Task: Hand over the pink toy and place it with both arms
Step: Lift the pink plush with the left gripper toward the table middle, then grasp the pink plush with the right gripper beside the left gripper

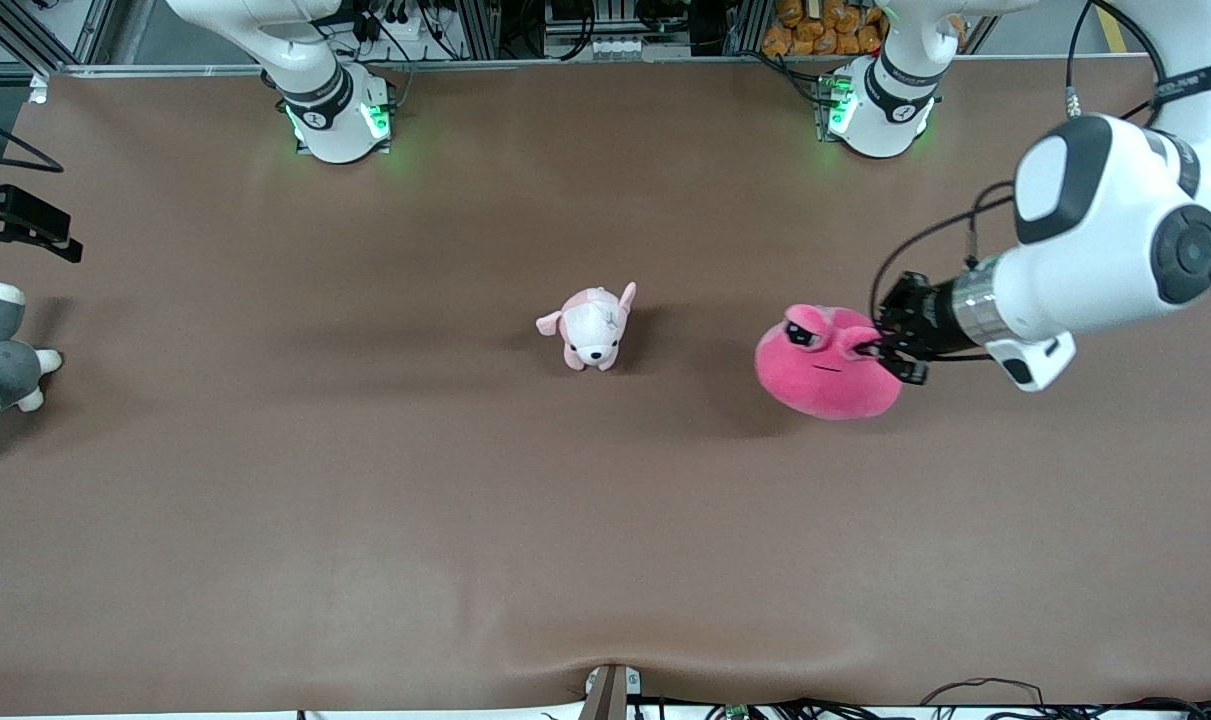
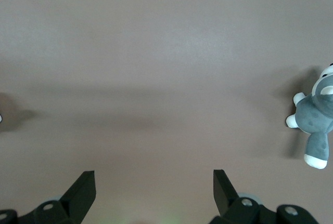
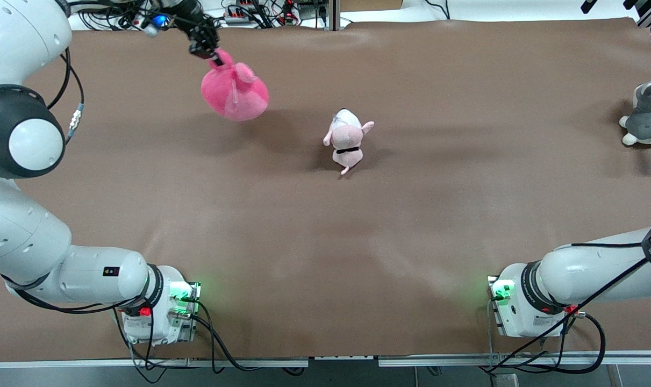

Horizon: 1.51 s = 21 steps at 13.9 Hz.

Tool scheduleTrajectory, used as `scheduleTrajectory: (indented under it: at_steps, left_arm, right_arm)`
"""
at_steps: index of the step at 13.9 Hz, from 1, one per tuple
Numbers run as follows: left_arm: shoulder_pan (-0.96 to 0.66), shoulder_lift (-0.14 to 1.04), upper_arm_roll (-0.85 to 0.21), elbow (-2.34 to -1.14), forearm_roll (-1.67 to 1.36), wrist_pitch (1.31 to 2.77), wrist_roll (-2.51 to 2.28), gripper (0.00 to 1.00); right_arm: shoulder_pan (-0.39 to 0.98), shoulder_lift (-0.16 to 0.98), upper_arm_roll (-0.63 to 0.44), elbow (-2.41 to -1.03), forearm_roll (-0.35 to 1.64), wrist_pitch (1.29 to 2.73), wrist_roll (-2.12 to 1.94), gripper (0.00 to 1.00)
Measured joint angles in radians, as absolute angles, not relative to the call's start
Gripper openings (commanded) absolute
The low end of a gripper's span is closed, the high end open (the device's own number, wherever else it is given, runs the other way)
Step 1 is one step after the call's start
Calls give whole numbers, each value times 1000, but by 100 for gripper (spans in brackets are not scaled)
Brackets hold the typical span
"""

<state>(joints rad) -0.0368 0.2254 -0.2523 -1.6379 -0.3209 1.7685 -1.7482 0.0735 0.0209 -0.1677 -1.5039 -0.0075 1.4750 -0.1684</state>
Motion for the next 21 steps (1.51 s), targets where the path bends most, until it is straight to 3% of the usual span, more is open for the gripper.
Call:
scheduleTrajectory:
  at_steps: [4,8,11,14,18,21]
  left_arm:
    - [-78,230,-350,-1523,-394,1767,-2001,0]
    - [-196,269,-355,-1423,-404,1784,-2182,0]
    - [-286,305,-356,-1390,-404,1899,-2294,0]
    - [-340,316,-356,-1382,-404,2022,-2382,0]
    - [-398,320,-356,-1378,-404,2149,-2471,0]
    - [-451,343,-356,-1376,-404,2244,-2523,0]
  right_arm:
    - [72,52,-169,-1501,-21,1521,-168,100]
    - [73,101,-167,-1442,-21,1551,-160,100]
    - [83,122,-161,-1415,-21,1551,-117,100]
    - [97,126,-155,-1406,15,1533,111,100]
    - [99,127,-156,-1403,266,1391,639,100]
    - [145,127,-151,-1402,386,1377,1044,100]
